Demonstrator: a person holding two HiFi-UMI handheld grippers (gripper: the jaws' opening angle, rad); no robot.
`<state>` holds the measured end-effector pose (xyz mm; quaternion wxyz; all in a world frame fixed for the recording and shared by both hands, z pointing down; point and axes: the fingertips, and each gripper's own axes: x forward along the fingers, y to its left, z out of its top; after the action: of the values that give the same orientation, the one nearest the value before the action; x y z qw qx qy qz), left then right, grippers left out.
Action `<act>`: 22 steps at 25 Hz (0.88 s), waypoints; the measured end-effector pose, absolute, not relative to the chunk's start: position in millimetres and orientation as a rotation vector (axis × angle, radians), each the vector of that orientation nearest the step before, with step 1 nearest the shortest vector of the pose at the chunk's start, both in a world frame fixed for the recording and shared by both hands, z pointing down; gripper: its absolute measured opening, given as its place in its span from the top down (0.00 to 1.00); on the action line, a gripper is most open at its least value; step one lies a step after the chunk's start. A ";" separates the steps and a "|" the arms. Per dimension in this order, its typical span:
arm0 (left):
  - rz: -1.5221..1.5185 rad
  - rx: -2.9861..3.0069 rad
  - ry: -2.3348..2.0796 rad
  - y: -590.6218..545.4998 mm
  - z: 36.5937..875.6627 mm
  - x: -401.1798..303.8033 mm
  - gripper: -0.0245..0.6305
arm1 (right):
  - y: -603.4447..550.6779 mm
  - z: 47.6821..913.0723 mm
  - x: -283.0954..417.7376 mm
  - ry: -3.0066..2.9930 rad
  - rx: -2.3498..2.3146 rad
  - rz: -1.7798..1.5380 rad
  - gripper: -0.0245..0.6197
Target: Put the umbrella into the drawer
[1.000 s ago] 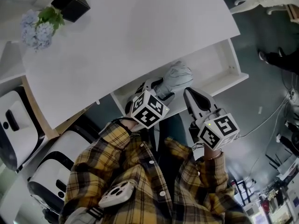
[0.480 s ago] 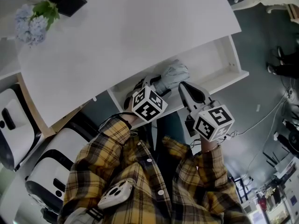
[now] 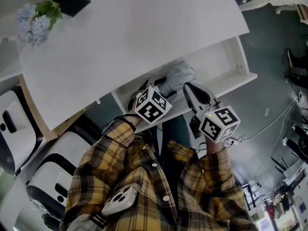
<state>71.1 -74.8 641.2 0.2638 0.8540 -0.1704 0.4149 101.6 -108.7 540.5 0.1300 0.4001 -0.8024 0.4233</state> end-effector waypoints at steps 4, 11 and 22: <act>1.110 2.315 -0.469 -74.2 640.4 70.9 0.52 | -110.6 539.5 100.6 -2.357 1.154 1.257 0.94; 1.119 2.312 -0.491 -76.6 636.8 65.4 0.52 | -112.0 538.0 97.4 -2.372 1.131 1.283 0.94; 1.006 2.341 -0.578 -85.6 590.5 54.1 0.52 | -108.6 513.8 86.1 -2.425 1.073 1.347 0.94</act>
<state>54.1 -85.6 590.5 0.2614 0.8648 -0.2135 0.3717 86.1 -108.6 513.8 0.0836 0.3595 -0.8124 0.4515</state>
